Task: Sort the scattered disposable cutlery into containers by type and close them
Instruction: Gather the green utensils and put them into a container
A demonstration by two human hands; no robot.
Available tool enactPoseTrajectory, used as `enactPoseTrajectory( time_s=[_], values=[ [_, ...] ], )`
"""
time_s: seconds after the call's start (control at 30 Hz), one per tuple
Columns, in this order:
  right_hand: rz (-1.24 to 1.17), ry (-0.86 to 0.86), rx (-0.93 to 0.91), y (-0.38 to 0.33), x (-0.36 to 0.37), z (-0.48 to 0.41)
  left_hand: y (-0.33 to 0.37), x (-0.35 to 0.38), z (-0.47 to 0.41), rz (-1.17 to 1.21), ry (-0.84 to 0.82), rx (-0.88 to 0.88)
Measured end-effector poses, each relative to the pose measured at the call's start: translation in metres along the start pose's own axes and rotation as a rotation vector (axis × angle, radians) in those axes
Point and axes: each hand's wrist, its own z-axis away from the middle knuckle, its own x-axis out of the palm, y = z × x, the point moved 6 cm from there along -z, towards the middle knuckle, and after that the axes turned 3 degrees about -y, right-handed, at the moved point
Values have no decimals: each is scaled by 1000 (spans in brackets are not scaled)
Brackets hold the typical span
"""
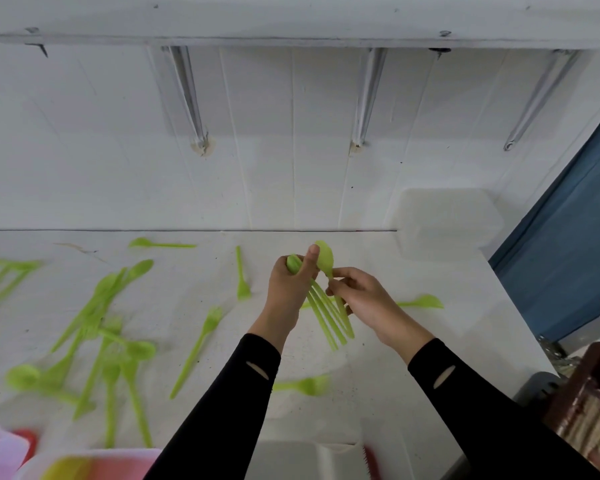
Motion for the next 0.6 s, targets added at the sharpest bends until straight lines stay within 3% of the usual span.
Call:
enactPoseTrajectory(
  time_s=[0.17, 0.3, 0.47, 0.6],
  values=[
    [81, -42, -53, -2, 2, 1, -2, 1, 1, 184, 22, -45],
    [197, -79, -53, -1, 5, 2, 12, 3, 10, 226, 25, 22],
    [158, -93, -26, 3, 17, 4, 49, -22, 22, 405, 134, 128],
    [216, -141, -15, 13, 29, 4, 74, -75, 36, 313, 142, 271]
  ],
)
